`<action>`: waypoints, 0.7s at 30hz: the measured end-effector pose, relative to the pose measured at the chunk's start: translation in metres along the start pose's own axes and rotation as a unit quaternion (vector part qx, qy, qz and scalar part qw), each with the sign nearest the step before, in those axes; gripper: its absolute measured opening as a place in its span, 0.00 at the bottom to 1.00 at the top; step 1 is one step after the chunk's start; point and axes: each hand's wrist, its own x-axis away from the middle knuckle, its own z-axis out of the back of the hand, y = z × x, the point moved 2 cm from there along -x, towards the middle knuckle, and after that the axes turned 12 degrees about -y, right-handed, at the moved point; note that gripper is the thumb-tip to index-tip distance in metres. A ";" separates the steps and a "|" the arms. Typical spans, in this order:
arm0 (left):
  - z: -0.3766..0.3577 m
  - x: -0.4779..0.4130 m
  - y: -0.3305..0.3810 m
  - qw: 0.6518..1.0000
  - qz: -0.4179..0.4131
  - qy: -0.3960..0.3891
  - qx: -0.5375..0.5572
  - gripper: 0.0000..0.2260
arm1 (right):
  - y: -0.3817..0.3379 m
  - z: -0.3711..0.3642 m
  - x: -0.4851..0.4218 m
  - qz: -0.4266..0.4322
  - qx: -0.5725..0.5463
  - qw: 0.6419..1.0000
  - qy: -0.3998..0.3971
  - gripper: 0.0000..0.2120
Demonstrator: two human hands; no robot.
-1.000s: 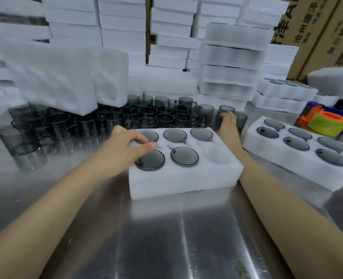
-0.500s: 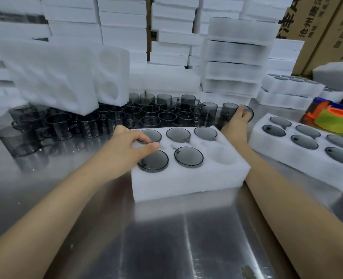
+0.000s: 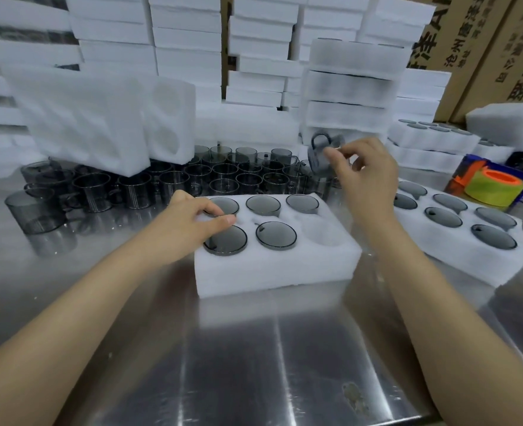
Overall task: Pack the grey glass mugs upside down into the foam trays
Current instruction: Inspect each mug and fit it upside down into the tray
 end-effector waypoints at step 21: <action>0.000 0.002 0.001 1.000 -0.001 0.000 -0.004 0.11 | -0.021 -0.020 0.024 0.001 -0.218 0.898 -0.382 0.25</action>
